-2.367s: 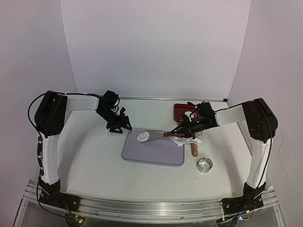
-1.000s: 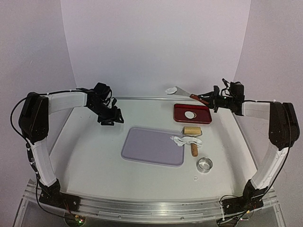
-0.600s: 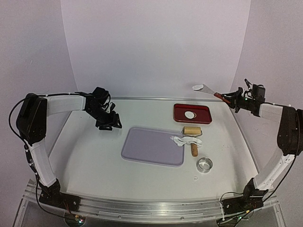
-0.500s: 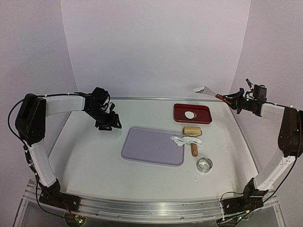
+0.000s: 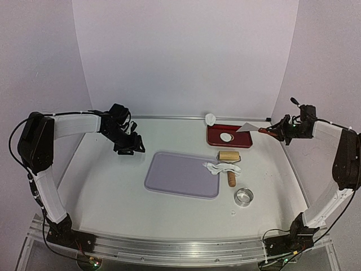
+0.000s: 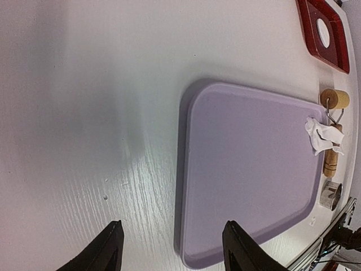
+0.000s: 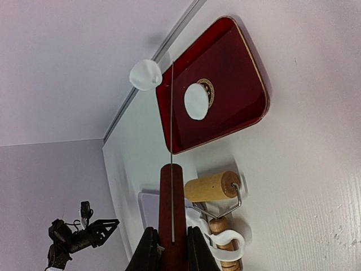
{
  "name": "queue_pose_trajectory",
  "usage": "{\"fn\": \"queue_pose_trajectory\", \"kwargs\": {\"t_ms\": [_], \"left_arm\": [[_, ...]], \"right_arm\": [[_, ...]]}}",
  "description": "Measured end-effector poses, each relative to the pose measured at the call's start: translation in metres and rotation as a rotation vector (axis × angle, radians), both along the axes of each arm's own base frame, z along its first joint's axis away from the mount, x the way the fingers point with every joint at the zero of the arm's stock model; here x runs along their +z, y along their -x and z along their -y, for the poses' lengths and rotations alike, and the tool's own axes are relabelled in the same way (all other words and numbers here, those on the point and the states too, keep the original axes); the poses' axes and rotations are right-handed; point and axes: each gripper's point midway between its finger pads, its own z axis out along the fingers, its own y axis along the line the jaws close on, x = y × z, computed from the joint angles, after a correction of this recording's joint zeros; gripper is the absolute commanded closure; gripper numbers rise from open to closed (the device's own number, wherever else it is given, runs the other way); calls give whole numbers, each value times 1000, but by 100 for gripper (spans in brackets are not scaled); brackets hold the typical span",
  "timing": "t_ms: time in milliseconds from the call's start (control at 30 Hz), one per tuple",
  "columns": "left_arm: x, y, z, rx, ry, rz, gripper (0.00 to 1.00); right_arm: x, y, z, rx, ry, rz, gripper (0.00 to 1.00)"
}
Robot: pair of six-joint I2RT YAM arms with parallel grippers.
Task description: Roll out the dumpling wrappers from the dough
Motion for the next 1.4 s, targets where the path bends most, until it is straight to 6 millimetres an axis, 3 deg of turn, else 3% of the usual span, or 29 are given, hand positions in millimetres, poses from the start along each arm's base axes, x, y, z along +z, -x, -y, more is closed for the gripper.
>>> {"fn": "queue_pose_trajectory", "kwargs": {"t_ms": [133, 300, 467, 600, 767, 1133, 1400], "left_arm": [[1, -2, 1, 0, 5, 9, 39], [1, -1, 2, -3, 9, 7, 39], [2, -1, 3, -8, 16, 4, 39], [3, -1, 4, -9, 21, 5, 39], [11, -8, 9, -15, 37, 16, 39], [44, -44, 46, -53, 171, 46, 39], [52, -56, 72, -56, 301, -6, 39]], "right_arm": [[11, -7, -10, 28, 41, 14, 100], [19, -18, -46, 102, 76, 39, 100], [10, -22, -80, 162, 100, 20, 100], [-5, -23, -94, 165, 133, -24, 100], [-16, -30, -86, 89, 198, -67, 100], [-2, -44, -65, -64, 264, -61, 100], [4, -42, -70, -94, 215, -89, 100]]}}
